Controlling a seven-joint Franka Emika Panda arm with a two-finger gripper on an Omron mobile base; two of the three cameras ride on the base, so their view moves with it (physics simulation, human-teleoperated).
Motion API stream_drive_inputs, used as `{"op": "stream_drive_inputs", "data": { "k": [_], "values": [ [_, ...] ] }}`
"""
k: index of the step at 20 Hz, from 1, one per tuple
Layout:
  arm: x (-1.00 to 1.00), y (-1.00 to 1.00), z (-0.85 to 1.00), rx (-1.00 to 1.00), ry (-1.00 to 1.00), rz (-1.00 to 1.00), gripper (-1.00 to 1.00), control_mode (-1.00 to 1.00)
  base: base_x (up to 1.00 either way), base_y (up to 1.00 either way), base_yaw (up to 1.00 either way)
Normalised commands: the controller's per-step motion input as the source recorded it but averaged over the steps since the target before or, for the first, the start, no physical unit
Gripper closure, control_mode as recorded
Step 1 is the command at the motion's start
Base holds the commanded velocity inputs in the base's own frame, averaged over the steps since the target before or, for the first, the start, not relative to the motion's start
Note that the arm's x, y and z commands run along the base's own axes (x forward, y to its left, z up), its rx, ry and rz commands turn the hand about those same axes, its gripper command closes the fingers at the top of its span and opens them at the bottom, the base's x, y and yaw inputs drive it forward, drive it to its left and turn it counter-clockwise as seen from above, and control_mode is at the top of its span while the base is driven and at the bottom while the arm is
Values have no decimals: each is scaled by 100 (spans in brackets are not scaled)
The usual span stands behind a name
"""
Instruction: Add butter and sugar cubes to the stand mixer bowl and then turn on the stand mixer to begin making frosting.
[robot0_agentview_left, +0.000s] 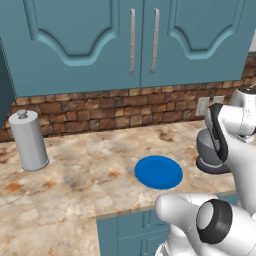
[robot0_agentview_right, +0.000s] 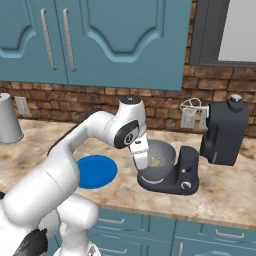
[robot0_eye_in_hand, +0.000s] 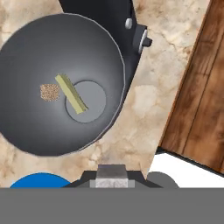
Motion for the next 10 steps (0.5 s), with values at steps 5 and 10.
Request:
{"op": "stream_drive_inputs", "data": {
  "k": [5, 10],
  "values": [
    [54, -24, -12, 2, 13, 9, 100, -100, 0, 0, 0],
    [53, -24, -35, 2, 8, 4, 100, -100, 0, 0, 0]
  ]
}}
